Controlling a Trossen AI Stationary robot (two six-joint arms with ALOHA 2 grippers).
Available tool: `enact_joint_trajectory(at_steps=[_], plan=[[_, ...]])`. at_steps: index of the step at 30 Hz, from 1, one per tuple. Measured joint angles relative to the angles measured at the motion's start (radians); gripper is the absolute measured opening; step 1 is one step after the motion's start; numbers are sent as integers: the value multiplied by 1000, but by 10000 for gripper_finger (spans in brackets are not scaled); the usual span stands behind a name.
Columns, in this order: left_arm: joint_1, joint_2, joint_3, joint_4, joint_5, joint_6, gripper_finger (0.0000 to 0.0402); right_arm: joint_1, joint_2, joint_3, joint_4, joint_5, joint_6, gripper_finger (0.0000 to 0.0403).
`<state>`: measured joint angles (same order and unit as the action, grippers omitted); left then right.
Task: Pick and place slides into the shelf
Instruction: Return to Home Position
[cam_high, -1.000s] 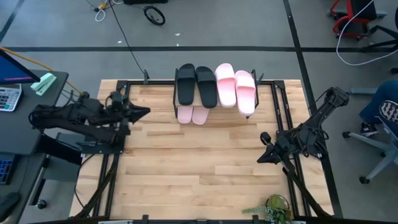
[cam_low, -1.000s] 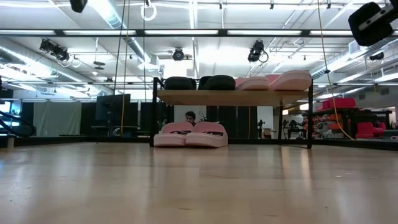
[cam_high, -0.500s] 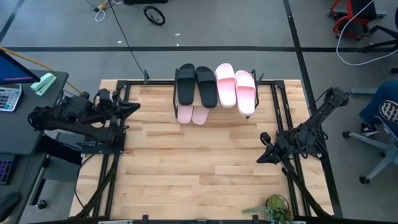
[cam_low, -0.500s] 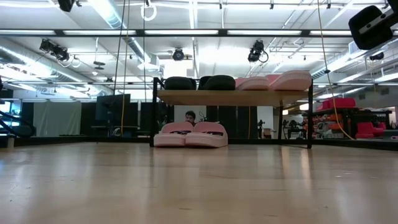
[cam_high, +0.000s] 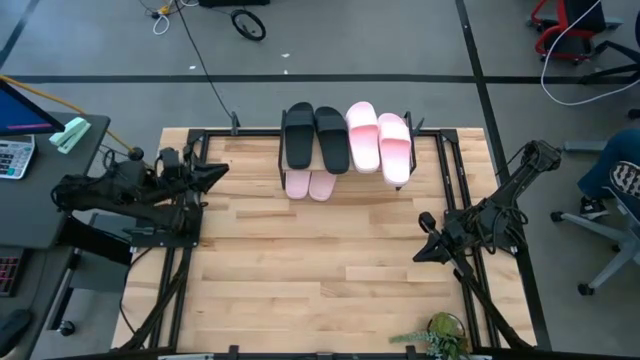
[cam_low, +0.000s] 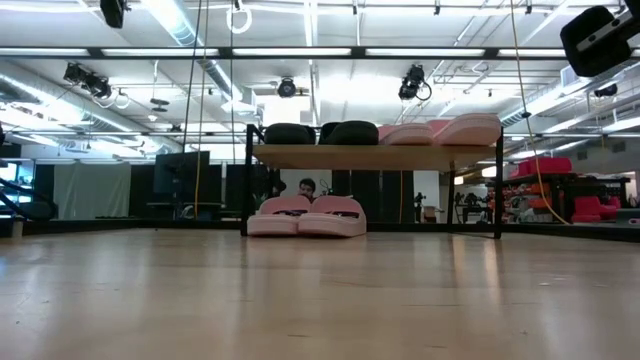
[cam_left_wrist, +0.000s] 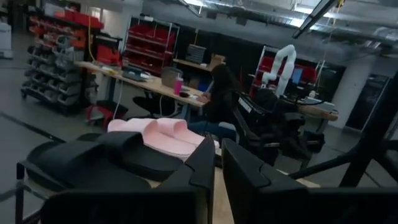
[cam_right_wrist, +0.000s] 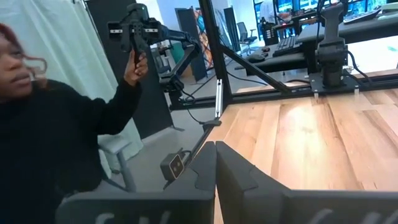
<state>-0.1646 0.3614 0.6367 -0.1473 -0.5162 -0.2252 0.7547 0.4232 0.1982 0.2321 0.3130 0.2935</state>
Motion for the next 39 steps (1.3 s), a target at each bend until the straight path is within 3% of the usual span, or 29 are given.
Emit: enact_joint_trajectory(at_steps=[7,12,18,24,30,39], plan=[[0,-9,-178,279,1,28,29,0,0,0,0,0,0,9],[0,-8,-292,307,1,23,21,0,0,1,0,0,0,9],[1,-10,-395,304,-7,26,24,0,0,1,0,0,0,9],[-6,-15,-400,303,-15,-105,18,0,0,1,0,0,0,9],[-12,-82,-400,287,-15,-61,22,0,0,1,0,0,-1,9],[-58,-289,-399,10,-10,34,36,0,0,1,0,0,0,9]])
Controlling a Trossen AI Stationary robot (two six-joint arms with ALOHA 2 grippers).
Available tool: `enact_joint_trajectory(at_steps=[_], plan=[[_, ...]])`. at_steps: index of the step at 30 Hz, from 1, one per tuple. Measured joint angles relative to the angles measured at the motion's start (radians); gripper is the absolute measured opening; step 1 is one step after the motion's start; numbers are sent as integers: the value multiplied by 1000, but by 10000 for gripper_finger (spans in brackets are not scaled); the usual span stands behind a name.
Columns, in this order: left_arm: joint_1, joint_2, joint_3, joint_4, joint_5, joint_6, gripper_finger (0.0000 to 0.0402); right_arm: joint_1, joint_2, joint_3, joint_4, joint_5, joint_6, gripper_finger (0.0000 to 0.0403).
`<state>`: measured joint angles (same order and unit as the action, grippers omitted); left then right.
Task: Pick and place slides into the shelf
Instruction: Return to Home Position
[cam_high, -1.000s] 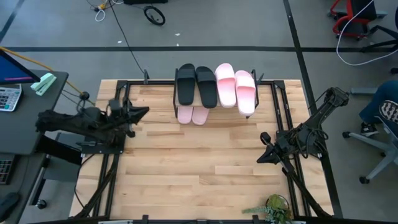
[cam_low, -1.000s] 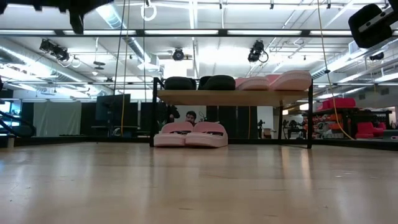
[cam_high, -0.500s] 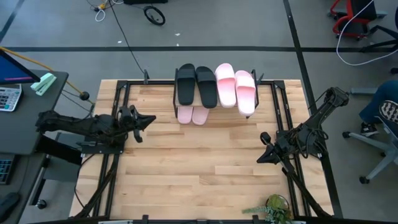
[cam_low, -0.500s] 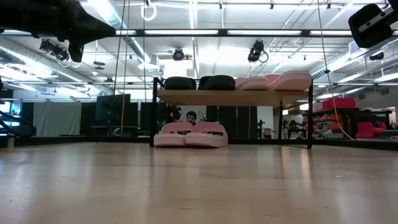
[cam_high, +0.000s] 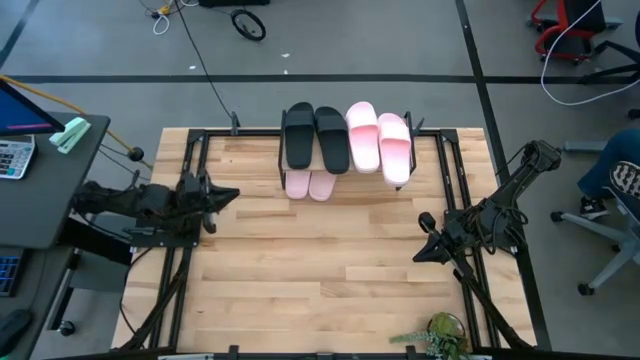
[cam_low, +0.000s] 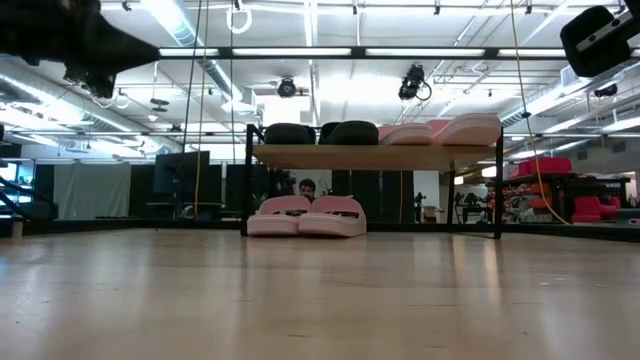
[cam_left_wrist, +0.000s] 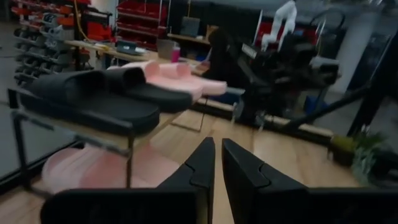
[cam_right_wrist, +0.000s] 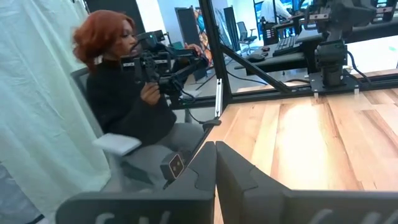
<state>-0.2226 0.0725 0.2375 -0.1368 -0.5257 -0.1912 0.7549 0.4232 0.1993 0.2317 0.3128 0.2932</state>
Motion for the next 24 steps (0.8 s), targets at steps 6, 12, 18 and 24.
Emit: enact_joint_trajectory(at_steps=[6,12,18,24], plan=[[0,-69,0,-88,-1,71,31,0,0,0,0,0,0,9],[0,-66,0,-87,-1,67,23,0,0,0,0,0,0,9],[0,-67,0,-86,-1,72,31,0,0,0,0,0,0,9],[1,-67,0,-86,-1,72,35,0,0,0,0,0,0,9]])
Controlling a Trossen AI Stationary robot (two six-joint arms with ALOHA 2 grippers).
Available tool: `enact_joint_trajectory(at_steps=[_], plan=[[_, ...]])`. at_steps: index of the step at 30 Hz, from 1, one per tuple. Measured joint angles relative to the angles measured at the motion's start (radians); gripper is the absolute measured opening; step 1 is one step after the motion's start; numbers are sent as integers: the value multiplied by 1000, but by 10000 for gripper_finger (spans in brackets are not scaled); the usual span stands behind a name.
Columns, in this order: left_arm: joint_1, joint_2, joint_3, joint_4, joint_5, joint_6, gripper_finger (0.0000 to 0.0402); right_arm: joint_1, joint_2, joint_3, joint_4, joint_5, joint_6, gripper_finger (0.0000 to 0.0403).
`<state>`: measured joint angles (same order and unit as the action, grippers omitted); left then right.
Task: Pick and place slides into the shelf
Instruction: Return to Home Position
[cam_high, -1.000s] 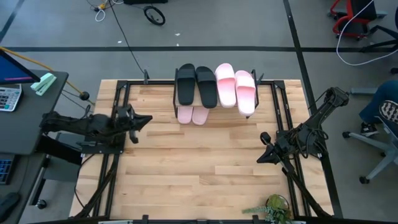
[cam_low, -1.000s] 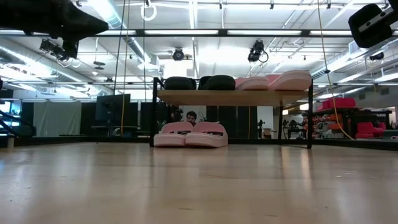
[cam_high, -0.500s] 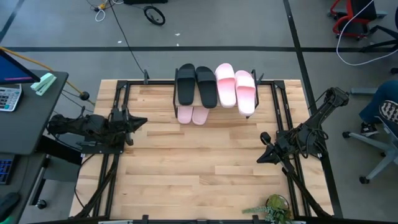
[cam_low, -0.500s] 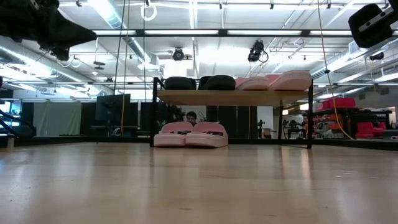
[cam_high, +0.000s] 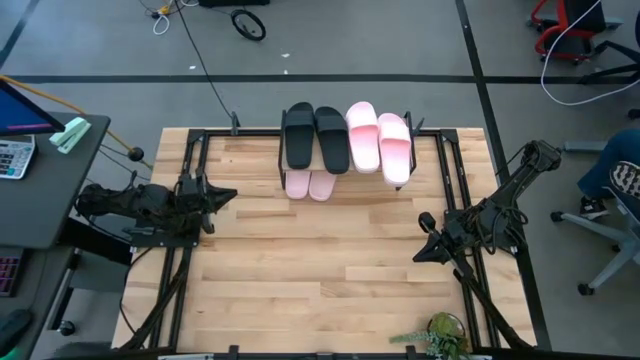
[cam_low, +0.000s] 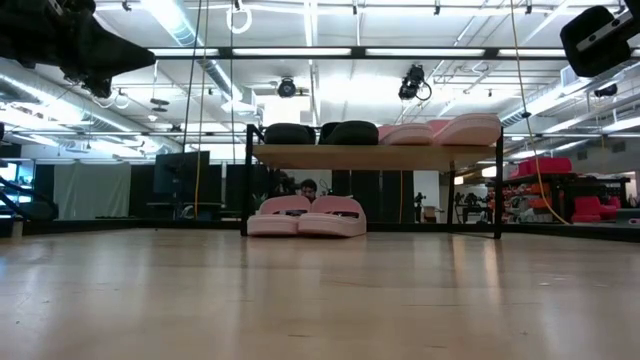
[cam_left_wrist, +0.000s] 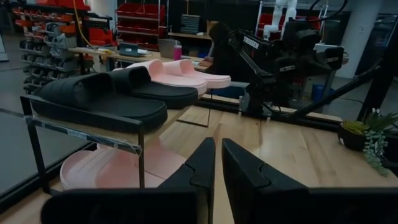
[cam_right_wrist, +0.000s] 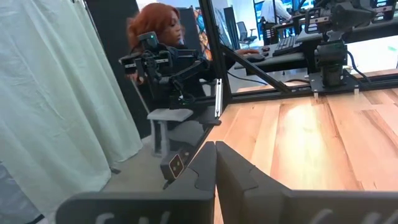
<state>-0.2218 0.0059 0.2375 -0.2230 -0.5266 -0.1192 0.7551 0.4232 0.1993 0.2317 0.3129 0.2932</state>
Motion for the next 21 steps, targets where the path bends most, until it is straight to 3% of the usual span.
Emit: enact_joint_trajectory(at_steps=[10,21], plan=[[0,0,0,0,0,0,21,0,0,0,0,0,0,9],[0,0,0,0,0,0,36,0,0,0,0,0,0,9]])
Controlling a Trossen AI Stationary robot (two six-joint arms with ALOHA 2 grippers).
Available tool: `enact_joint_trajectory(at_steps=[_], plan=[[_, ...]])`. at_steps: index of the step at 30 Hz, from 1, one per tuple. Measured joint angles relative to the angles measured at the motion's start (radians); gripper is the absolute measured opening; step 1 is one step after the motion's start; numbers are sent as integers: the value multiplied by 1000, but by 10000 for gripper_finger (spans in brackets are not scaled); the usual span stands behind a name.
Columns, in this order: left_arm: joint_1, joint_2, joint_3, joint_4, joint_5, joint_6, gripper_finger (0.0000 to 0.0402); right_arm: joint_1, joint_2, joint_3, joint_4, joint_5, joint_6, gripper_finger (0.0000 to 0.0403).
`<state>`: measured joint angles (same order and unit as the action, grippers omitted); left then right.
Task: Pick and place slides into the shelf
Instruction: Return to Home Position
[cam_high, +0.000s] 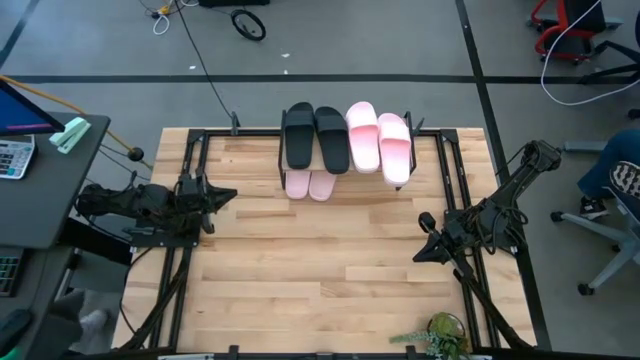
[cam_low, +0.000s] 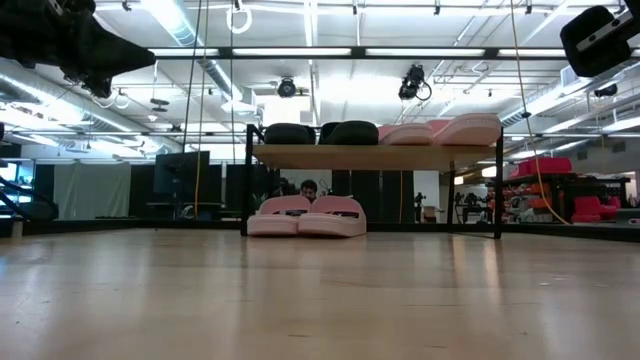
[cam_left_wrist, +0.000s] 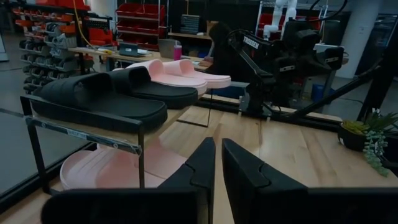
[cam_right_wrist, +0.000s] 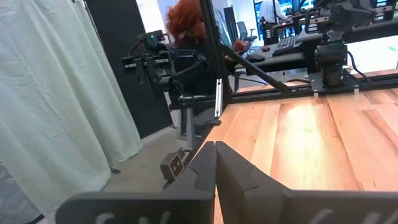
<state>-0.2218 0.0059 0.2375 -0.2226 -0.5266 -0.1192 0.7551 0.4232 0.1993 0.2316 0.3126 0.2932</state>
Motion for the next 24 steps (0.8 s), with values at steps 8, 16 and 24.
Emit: enact_joint_trajectory(at_steps=[8,16,24], plan=[[0,0,0,0,0,0,25,0,0,0,0,0,0,9],[0,0,0,0,0,0,31,0,0,0,0,0,0,9],[0,0,0,0,0,0,34,0,0,0,0,0,0,9]])
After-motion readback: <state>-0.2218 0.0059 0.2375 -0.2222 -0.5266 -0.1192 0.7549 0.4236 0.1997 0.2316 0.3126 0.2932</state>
